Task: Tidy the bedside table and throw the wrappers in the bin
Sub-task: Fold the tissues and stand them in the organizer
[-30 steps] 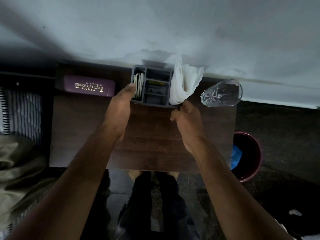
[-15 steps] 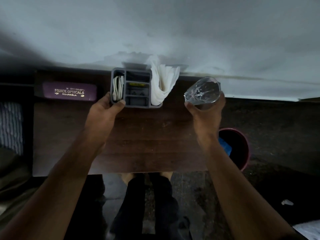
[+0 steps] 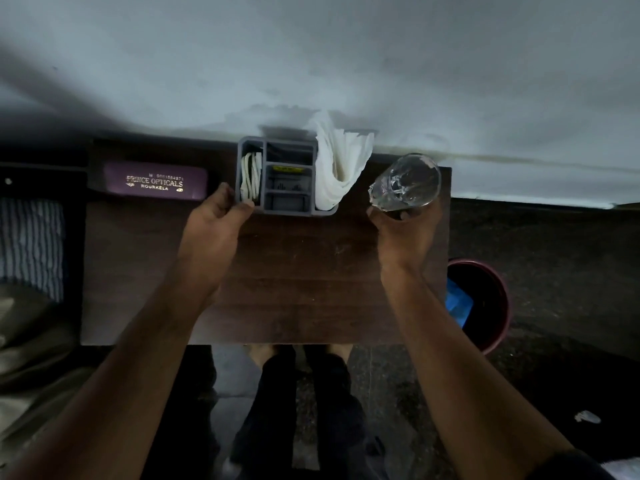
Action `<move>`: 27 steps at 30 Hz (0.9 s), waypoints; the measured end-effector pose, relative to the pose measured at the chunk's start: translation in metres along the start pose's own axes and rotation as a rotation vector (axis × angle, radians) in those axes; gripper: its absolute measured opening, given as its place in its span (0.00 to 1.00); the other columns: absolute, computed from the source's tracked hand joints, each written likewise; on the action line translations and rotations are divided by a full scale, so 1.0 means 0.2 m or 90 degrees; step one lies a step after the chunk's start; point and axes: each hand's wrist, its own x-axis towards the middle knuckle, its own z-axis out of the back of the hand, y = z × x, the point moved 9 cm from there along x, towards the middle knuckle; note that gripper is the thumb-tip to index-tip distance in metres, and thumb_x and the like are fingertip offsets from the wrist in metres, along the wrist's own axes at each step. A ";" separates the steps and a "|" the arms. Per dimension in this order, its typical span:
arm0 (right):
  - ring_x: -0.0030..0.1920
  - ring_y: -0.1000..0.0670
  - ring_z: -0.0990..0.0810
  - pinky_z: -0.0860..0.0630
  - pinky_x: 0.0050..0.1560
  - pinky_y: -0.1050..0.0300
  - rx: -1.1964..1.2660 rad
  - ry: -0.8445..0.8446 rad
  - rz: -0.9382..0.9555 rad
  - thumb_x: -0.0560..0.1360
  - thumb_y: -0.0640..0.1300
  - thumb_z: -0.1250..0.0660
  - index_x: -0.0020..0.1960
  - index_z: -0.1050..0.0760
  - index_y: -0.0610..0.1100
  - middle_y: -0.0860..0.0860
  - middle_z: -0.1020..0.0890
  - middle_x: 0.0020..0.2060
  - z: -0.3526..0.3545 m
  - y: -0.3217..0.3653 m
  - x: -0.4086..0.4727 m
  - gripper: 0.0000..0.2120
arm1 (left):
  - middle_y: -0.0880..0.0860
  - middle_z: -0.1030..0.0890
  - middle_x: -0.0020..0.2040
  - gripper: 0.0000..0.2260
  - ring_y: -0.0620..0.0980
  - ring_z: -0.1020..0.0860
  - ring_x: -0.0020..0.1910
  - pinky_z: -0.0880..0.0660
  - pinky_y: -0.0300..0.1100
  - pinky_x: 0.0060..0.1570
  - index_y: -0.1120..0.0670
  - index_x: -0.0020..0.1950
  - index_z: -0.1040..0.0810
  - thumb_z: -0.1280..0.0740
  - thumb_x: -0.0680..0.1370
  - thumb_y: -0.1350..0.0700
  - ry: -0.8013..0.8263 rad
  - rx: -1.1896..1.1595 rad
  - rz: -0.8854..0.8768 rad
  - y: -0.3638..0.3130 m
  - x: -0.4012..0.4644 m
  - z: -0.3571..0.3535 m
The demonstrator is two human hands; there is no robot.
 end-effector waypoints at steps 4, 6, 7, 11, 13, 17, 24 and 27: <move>0.45 0.47 0.20 0.23 0.50 0.52 0.042 -0.003 -0.175 0.71 0.31 0.30 0.65 0.27 0.36 0.42 0.19 0.47 -0.06 -0.19 -0.17 0.23 | 0.55 0.19 0.65 0.17 0.44 0.21 0.60 0.24 0.32 0.58 0.61 0.69 0.24 0.33 0.80 0.62 -0.167 -0.013 -0.013 -0.03 -0.03 0.24; 0.43 0.46 0.21 0.23 0.48 0.48 0.047 0.029 -0.187 0.71 0.33 0.30 0.64 0.28 0.39 0.42 0.19 0.45 -0.12 -0.20 -0.33 0.23 | 0.56 0.17 0.56 0.11 0.48 0.18 0.53 0.21 0.38 0.57 0.58 0.62 0.21 0.35 0.81 0.64 -0.200 -0.050 -0.015 -0.04 -0.05 0.34; 0.43 0.45 0.20 0.21 0.48 0.46 0.030 0.050 -0.172 0.70 0.34 0.29 0.62 0.27 0.43 0.42 0.18 0.46 -0.16 -0.19 -0.41 0.21 | 0.54 0.17 0.52 0.10 0.47 0.19 0.49 0.20 0.37 0.53 0.56 0.59 0.20 0.36 0.81 0.65 -0.224 -0.049 -0.021 -0.05 -0.06 0.41; 0.43 0.49 0.18 0.17 0.48 0.45 0.011 0.067 -0.083 0.69 0.37 0.28 0.59 0.28 0.48 0.47 0.19 0.47 -0.23 -0.10 -0.57 0.21 | 0.54 0.17 0.55 0.14 0.41 0.21 0.48 0.24 0.32 0.50 0.56 0.63 0.20 0.35 0.78 0.64 -0.338 0.096 -0.058 -0.07 -0.07 0.68; 0.43 0.55 0.19 0.19 0.49 0.52 0.054 0.072 -0.061 0.70 0.34 0.28 0.66 0.28 0.45 0.51 0.20 0.49 -0.25 -0.04 -0.54 0.26 | 0.57 0.20 0.63 0.18 0.47 0.20 0.59 0.24 0.43 0.62 0.56 0.67 0.23 0.34 0.78 0.60 -0.312 0.199 -0.061 -0.08 -0.02 0.76; 0.47 0.53 0.23 0.22 0.50 0.53 0.139 0.112 -0.054 0.66 0.40 0.34 0.68 0.27 0.39 0.49 0.22 0.51 -0.30 0.03 -0.46 0.30 | 0.65 0.26 0.69 0.27 0.63 0.27 0.70 0.31 0.56 0.71 0.60 0.72 0.29 0.26 0.75 0.57 -0.233 0.290 -0.070 -0.10 0.13 0.78; 0.54 0.51 0.20 0.21 0.60 0.52 0.142 0.100 -0.023 0.81 0.38 0.38 0.66 0.26 0.36 0.47 0.21 0.52 -0.30 0.03 -0.34 0.15 | 0.58 0.28 0.72 0.41 0.54 0.26 0.69 0.30 0.48 0.71 0.54 0.78 0.35 0.20 0.69 0.57 -0.265 0.327 -0.103 -0.15 0.22 0.71; 0.42 0.60 0.16 0.19 0.53 0.55 0.091 0.096 0.007 0.81 0.39 0.37 0.65 0.21 0.40 0.55 0.16 0.44 -0.30 0.01 -0.29 0.14 | 0.60 0.27 0.71 0.38 0.55 0.25 0.68 0.31 0.43 0.71 0.56 0.76 0.31 0.20 0.68 0.59 -0.291 0.360 -0.130 -0.16 0.21 0.68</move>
